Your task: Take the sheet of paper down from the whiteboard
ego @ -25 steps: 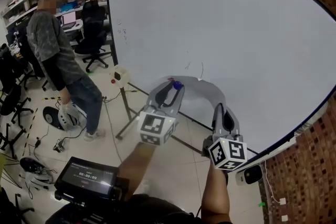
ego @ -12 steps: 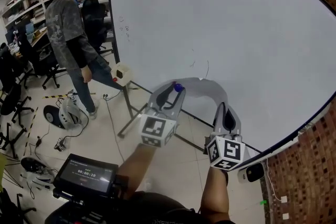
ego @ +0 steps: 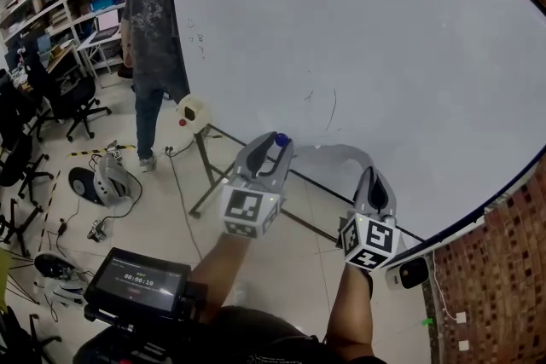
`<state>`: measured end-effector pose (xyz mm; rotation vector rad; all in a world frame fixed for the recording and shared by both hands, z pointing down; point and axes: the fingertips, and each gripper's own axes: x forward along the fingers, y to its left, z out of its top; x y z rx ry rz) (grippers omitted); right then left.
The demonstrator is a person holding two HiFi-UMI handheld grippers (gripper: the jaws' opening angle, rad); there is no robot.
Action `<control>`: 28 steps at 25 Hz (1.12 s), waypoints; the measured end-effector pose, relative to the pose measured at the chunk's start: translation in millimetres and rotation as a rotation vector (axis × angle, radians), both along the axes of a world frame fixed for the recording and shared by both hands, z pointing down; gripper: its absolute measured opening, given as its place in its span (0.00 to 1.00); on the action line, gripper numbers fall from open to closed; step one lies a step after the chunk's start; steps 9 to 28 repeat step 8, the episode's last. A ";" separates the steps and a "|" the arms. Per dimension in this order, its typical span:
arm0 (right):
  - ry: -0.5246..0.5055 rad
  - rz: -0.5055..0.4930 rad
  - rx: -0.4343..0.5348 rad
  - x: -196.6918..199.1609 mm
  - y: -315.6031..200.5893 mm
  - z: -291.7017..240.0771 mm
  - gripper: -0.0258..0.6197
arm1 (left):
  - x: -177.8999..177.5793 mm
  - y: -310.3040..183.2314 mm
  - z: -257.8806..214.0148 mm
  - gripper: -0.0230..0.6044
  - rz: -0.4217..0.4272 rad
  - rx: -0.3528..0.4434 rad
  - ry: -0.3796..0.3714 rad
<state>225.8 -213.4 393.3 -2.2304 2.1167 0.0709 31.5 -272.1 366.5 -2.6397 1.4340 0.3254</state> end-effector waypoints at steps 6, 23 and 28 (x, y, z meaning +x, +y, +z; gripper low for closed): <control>0.020 0.001 -0.002 -5.4 -10.6 2.8 0.06 | 0.6 -15.7 12.6 0.23 -0.007 -0.032 -0.024; 0.032 -0.003 -0.001 -8.5 -10.7 2.6 0.06 | 3.1 -13.8 14.6 0.23 -0.004 -0.042 -0.027; 0.032 -0.003 -0.001 -8.5 -10.7 2.6 0.06 | 3.1 -13.8 14.6 0.23 -0.004 -0.042 -0.027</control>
